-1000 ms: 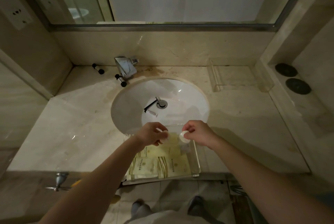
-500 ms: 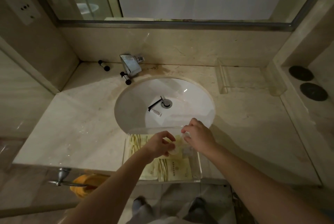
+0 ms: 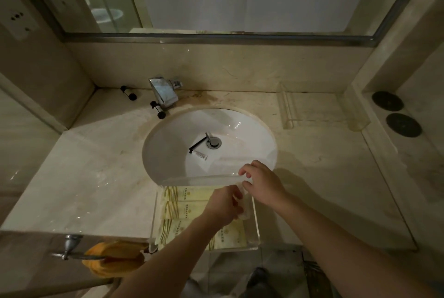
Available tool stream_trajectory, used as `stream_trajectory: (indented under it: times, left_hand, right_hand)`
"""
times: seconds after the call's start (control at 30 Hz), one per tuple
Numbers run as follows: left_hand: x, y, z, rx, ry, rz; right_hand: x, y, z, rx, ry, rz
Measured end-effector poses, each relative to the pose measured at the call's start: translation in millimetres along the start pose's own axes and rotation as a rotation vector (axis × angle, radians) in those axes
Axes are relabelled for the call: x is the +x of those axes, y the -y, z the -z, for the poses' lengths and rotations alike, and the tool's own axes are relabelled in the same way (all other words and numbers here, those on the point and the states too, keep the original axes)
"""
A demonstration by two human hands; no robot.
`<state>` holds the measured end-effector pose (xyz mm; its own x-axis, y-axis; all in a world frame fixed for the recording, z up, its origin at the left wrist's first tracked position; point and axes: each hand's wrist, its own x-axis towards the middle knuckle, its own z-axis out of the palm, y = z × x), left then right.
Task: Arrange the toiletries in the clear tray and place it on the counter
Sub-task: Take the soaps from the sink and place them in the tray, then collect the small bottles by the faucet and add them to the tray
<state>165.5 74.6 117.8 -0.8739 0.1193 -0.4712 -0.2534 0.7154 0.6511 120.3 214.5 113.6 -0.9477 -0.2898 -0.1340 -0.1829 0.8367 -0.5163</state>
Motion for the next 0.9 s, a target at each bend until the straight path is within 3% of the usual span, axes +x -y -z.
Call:
stream_trajectory:
  times: [0.23,0.63,0.9]
  left_hand:
    - [-3.5,-0.4,-7.7,0.379,-0.153,-0.169]
    - [2.8,28.1,39.0,0.186,-0.423,-0.147]
    - [10.5,55.9,86.1,0.089,-0.552,0.009]
  right_hand:
    - [0.7,2.8,-2.7,-0.021,0.026,0.004]
    - [24.7,38.0,-14.1,0.011,0.037,0.084]
    - [52.1,77.7,-27.0,0.091,0.074,0.101]
